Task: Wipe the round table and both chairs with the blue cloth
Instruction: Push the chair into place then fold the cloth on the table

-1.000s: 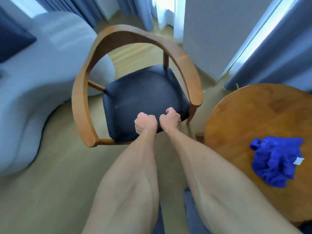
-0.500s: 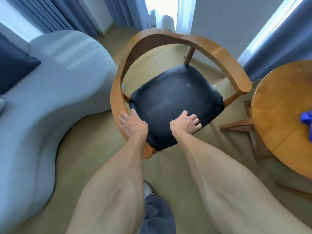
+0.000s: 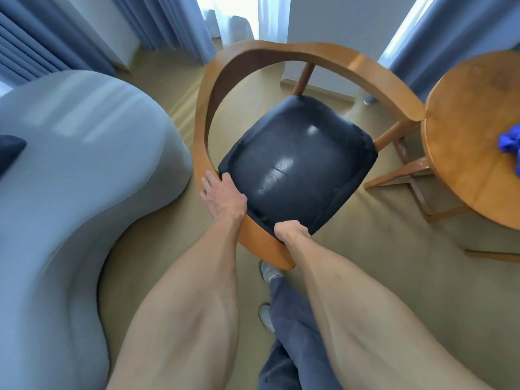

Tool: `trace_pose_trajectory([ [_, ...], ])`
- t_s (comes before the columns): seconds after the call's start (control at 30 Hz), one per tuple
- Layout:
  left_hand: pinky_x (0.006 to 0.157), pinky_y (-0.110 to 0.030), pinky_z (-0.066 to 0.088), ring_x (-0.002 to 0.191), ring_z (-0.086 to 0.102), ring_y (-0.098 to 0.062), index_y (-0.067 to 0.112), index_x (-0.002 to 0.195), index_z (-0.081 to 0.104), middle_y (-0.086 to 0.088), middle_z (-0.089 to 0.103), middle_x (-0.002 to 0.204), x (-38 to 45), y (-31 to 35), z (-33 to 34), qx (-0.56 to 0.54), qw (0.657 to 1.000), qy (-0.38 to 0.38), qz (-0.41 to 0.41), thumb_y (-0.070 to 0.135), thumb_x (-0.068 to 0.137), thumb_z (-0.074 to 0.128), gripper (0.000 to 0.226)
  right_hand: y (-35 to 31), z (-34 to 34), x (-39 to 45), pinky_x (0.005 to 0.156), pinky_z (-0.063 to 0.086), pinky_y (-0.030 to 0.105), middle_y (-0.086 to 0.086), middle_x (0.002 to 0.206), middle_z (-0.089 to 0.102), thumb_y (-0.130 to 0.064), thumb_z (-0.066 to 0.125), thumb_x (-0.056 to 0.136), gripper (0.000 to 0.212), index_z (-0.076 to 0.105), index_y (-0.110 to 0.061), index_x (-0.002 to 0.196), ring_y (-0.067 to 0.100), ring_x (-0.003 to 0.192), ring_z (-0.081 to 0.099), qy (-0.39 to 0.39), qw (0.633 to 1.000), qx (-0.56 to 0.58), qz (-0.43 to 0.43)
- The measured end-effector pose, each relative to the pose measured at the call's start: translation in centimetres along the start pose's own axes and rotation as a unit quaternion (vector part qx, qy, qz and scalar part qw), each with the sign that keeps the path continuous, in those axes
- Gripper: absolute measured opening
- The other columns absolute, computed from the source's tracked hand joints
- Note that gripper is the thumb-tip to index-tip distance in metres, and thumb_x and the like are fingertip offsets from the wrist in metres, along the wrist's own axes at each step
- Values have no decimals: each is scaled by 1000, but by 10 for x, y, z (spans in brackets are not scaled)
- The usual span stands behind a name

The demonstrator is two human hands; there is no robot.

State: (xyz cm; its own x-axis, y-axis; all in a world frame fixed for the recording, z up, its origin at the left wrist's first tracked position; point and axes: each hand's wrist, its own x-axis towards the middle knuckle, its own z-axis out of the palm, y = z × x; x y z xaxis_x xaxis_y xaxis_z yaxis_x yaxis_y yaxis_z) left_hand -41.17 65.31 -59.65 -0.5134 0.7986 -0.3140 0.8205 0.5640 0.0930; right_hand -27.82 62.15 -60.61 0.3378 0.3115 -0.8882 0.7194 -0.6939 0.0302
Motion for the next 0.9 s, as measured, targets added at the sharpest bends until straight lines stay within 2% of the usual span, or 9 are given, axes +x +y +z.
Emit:
trace_pose_trajectory([
  [0.1,90,-39,52,101,59,-27,13,95,67,-5,63,102,27,7,-5,20,994,-53,94,13,83,60,14,-24,5,5,102,36,42,8,126,59,-31,49,85,42,59,-17,123,30,119,51,30,999,-40,-11],
  [0.17,81,-38,57,84,64,-26,15,89,67,-4,67,84,43,9,-12,36,985,-123,113,10,83,56,13,-44,0,6,100,38,42,7,123,60,-26,50,87,35,59,-18,120,29,116,53,36,997,-54,-43],
  [0.23,84,-38,55,81,64,-24,17,89,64,-2,68,85,56,12,-15,89,968,-192,137,13,87,52,13,-57,-6,9,93,46,38,7,118,63,-24,49,88,31,61,-16,116,28,104,58,8,998,-28,-53],
  [0.33,92,-35,47,87,63,-24,20,93,62,0,68,91,71,19,-13,157,938,-243,192,21,93,47,14,-67,-11,10,80,52,34,11,110,67,-23,46,90,23,58,-9,105,28,92,61,-31,998,9,-60],
  [0.43,92,-35,45,87,62,-25,21,95,61,-1,68,94,80,25,-6,203,915,-268,222,26,94,47,15,-68,-9,16,76,51,32,11,107,71,-23,44,90,22,58,-8,96,27,93,65,-58,996,29,-56],
  [0.5,95,-37,47,89,62,-25,21,97,62,-2,68,96,87,32,0,212,911,-279,218,30,94,47,17,-63,-4,17,77,50,32,11,112,70,-23,44,90,25,62,-9,101,28,99,65,-66,996,45,-51],
  [0.63,94,-38,44,91,60,-25,20,101,61,-2,65,97,93,51,5,250,890,-292,244,28,94,46,19,-48,12,22,88,50,34,9,122,64,-28,50,94,34,64,-11,120,29,111,61,-21,997,69,-24],
  [0.77,101,-43,45,101,61,-28,20,111,61,-4,65,110,87,65,9,253,876,-317,262,37,95,49,26,-43,22,24,84,47,33,8,121,65,-36,49,97,35,65,-13,118,28,110,61,12,995,104,-2],
  [0.9,89,-36,53,88,64,-24,20,95,64,-1,68,98,76,52,14,272,861,-347,255,38,85,50,25,-45,41,16,90,44,37,6,111,68,-33,42,101,33,68,-14,109,27,104,62,110,987,119,9],
])
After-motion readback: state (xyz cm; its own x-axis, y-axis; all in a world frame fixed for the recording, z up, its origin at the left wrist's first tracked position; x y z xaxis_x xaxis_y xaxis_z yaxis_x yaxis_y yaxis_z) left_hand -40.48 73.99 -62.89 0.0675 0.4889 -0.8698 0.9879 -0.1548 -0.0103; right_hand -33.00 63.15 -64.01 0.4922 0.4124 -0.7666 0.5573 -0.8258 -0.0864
